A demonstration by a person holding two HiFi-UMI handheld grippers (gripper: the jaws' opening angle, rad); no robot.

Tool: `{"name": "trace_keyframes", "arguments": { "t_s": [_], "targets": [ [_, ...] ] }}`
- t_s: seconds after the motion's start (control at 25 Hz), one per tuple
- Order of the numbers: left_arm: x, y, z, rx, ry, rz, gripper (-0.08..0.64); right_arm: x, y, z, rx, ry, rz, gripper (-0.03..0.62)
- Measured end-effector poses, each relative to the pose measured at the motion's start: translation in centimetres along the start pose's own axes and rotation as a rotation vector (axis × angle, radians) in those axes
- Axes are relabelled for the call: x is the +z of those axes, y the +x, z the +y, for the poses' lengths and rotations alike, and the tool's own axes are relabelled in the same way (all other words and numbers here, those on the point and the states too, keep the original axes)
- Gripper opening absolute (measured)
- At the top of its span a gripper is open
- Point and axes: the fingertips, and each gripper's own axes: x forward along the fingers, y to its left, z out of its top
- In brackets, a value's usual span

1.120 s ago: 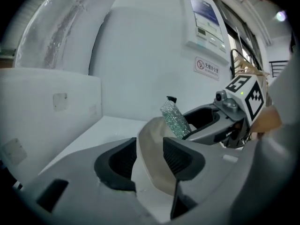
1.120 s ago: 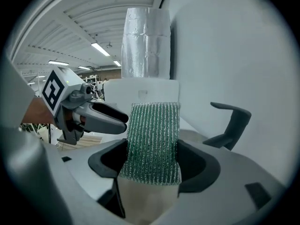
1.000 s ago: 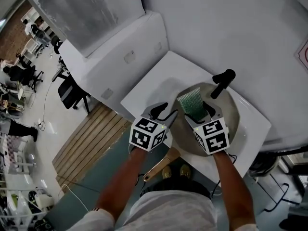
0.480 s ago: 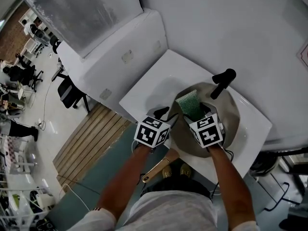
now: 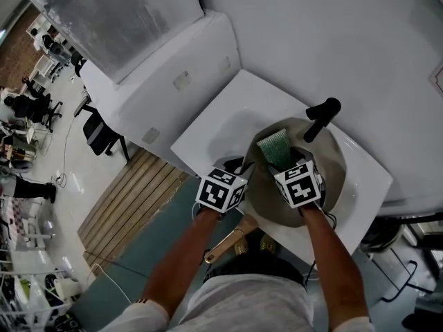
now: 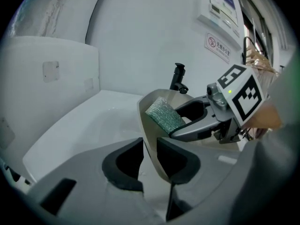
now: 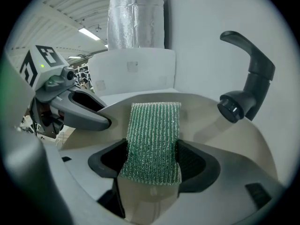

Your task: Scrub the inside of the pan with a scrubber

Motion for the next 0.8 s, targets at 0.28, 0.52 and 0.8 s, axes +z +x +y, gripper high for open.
{"name": "trace_keyframes", "arguments": {
  "t_s": [0.28,0.52,0.8],
  "targets": [
    [-0.1,0.0,0.4,0.013,-0.011,-0.005,0.078,-1.8,-1.1,-3.5,-0.085,0.031,0.053,0.339],
    [-0.3,0.1,0.6,0.011,-0.027,-0.011,0.077,-3.3,-2.3,-5.9,-0.144,0.049,0.098,0.339],
    [-0.2,0.1,0.7,-0.006,-0.059,-0.031,0.075,-3.7,-3.4,-6.5,-0.162,0.056,0.132,0.339]
  ]
}}
